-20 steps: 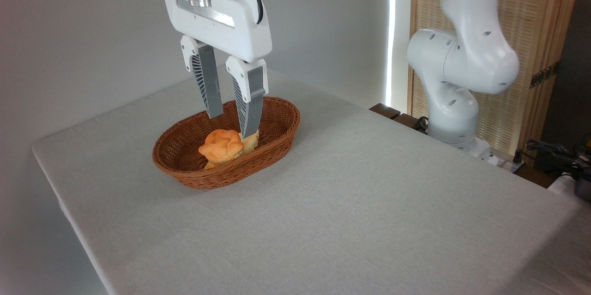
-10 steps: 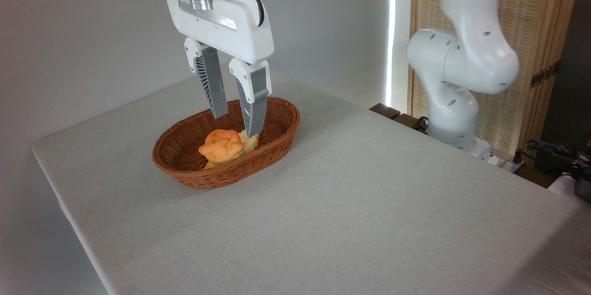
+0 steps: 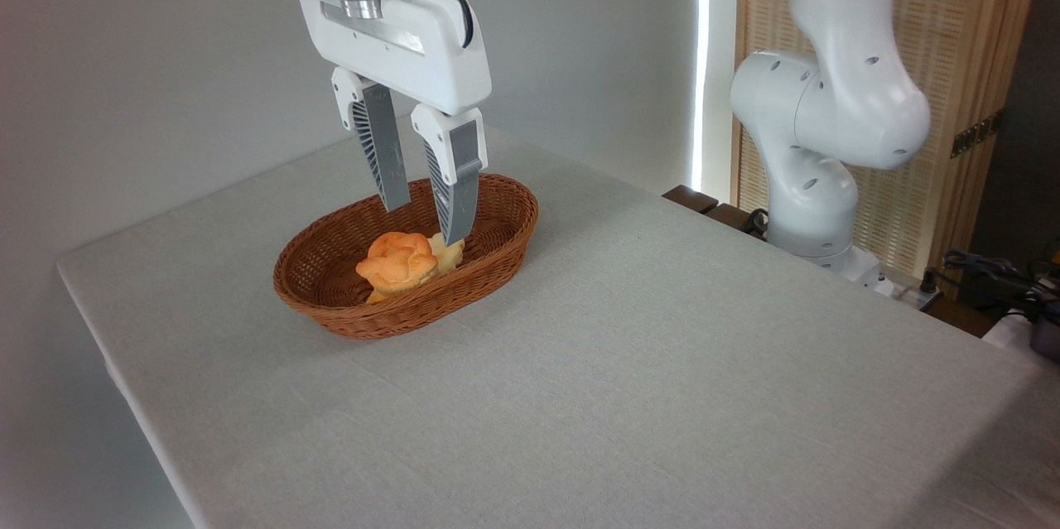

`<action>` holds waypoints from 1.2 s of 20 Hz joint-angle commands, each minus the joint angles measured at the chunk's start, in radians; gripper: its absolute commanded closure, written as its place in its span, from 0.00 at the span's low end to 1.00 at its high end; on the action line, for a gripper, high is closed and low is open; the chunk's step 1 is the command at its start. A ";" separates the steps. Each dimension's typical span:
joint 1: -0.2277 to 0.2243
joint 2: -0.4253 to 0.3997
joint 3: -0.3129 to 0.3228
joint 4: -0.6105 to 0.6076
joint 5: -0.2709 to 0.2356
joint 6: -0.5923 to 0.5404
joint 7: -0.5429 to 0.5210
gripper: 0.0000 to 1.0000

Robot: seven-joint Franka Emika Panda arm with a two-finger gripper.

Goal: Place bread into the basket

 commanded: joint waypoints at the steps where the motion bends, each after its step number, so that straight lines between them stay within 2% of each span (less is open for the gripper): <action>1: -0.021 0.008 0.019 0.025 -0.006 -0.038 0.003 0.00; 6: -0.042 0.008 0.039 0.024 -0.006 -0.038 0.004 0.00; 21: -0.042 0.010 0.039 0.024 -0.003 -0.038 0.017 0.00; 24: -0.042 0.008 0.039 0.024 0.005 -0.044 0.079 0.00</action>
